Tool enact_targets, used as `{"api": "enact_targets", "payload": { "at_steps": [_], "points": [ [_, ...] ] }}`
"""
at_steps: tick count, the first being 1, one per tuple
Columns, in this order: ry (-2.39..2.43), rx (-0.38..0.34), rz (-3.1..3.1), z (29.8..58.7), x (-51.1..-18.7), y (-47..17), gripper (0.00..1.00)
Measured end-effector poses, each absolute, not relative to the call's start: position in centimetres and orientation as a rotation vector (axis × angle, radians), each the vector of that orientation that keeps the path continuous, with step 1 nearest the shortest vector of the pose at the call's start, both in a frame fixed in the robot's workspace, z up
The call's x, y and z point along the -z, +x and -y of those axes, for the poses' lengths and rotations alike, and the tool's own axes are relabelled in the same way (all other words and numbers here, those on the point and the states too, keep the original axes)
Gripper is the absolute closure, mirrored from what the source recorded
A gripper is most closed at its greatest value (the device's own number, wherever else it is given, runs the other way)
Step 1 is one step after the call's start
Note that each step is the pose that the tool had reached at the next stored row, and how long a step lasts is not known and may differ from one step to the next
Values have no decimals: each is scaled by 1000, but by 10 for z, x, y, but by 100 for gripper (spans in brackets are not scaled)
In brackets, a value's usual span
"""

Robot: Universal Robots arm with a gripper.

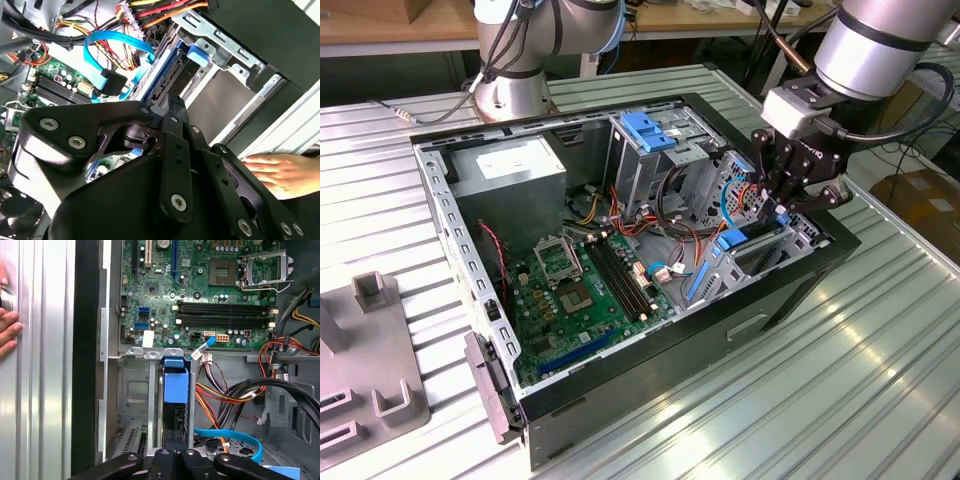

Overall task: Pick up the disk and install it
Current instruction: 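Insert the first disk wire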

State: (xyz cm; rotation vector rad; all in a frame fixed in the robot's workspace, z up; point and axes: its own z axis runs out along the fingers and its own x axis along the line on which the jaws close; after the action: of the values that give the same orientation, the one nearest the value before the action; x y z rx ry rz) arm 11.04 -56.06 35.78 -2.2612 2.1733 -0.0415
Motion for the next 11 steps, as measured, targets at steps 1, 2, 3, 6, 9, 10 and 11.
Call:
{"api": "enact_targets", "payload": {
  "at_steps": [1,2,3,6,9,10,11],
  "points": [
    [-2264,41,-2171,561,-359,111,90],
    [-2265,41,-2172,561,-360,112,90],
    [-2267,39,-2174,560,-362,114,90],
    [-2274,22,-2180,560,-368,119,90],
    [-2281,8,-2187,560,-372,122,90],
    [-2283,5,-2188,560,-373,123,90],
    [-2285,2,-2190,559,-375,124,90]
  ]
}}
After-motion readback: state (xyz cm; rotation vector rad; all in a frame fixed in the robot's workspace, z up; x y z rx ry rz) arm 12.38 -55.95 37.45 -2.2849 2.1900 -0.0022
